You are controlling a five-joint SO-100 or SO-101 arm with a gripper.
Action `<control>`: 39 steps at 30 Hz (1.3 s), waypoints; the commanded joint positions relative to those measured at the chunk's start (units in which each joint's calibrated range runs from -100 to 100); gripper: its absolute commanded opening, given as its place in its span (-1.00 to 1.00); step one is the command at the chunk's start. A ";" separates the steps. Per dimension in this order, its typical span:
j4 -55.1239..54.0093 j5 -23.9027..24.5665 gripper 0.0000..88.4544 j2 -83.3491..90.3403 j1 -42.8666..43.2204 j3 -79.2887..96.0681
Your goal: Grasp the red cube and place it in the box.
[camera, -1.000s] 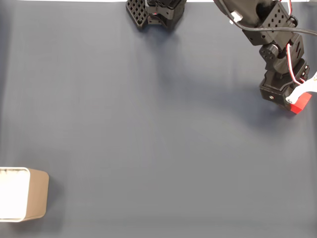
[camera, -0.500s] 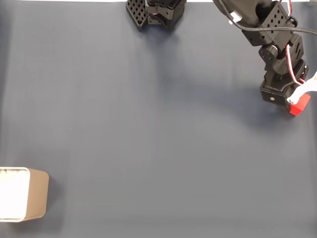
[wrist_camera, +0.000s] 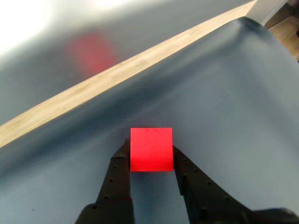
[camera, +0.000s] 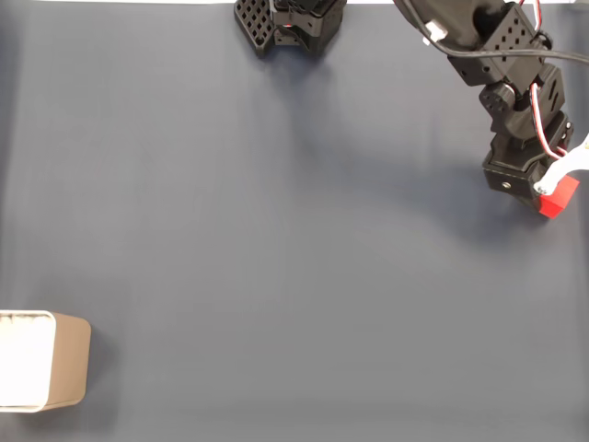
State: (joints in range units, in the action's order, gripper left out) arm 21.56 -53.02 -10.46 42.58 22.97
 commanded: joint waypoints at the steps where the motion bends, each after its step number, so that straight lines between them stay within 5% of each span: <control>1: 1.06 0.83 -0.99 5.01 -0.75 -0.61; 39: 11.23 2.64 -0.99 21.21 -15.38 -4.44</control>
State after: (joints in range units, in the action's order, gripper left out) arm 32.14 -50.33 6.82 29.15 21.88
